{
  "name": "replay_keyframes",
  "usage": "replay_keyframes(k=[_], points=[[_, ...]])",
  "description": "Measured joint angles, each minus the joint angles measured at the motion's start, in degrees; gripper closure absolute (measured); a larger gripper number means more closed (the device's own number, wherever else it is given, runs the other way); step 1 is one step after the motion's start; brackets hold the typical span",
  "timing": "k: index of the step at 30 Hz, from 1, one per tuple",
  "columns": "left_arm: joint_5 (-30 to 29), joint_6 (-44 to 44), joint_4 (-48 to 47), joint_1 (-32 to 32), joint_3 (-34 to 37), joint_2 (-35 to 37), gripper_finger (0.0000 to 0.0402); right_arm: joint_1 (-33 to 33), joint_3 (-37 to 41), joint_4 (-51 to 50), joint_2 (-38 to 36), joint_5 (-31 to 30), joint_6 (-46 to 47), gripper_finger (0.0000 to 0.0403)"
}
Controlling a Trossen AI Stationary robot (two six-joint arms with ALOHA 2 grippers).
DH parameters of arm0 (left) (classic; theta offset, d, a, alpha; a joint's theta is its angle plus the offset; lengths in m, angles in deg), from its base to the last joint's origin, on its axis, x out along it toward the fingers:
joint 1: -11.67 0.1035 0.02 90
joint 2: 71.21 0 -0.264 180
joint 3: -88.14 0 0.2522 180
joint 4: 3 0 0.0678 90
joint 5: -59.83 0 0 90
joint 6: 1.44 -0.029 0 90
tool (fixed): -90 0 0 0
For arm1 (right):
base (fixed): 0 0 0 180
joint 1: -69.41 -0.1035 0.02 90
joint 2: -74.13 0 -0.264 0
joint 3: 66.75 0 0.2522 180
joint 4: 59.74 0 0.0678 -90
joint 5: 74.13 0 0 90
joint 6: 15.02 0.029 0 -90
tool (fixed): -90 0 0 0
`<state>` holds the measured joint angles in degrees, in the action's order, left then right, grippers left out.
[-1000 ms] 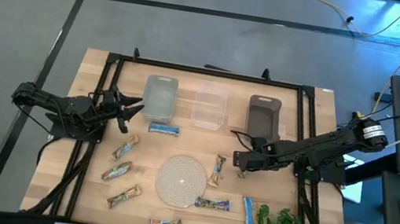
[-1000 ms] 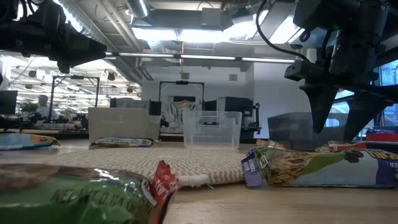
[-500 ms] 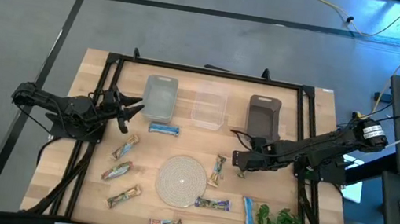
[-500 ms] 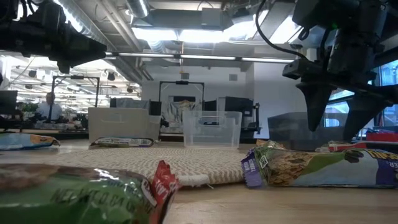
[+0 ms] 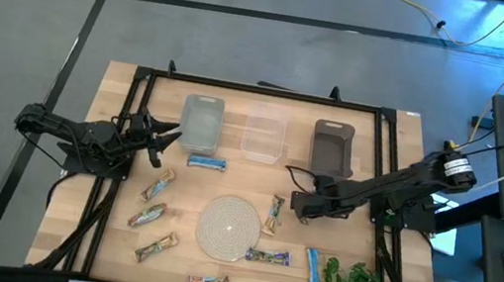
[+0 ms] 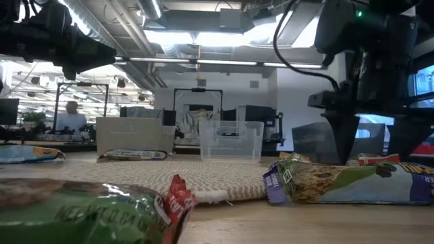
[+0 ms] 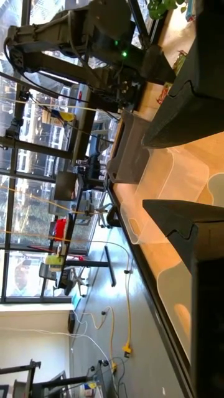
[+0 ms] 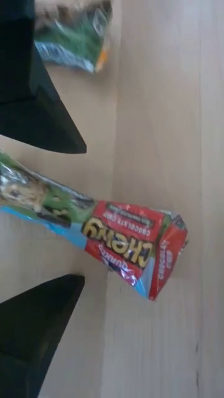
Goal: Pick and place Granola Bars by type
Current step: Put the red granola bar into the black bin
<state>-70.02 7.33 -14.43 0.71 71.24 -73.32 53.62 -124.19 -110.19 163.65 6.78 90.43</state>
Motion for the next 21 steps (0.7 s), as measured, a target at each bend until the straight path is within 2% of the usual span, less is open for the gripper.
replay_keyframes(k=[4, 7, 16, 21], points=[[0.01, -0.04, 0.00, -0.01, 0.02, 0.00, 0.0265, -0.02, -0.28, -0.22, 1.37, -0.14, 0.85, 0.0072], [-0.01, -0.09, -0.02, -0.02, 0.00, -0.02, 0.0265, -0.02, -0.26, -0.40, 1.85, -0.08, 0.85, 0.0092], [-0.09, -0.07, -0.04, -0.01, 0.01, -0.02, 0.0265, -0.04, -0.08, -2.00, 1.98, 0.39, 0.65, 0.0200], [-0.12, -0.09, -0.02, -0.01, 0.00, -0.02, 0.0265, 0.00, -0.02, -2.70, 2.01, 2.06, -0.99, 0.0247]])
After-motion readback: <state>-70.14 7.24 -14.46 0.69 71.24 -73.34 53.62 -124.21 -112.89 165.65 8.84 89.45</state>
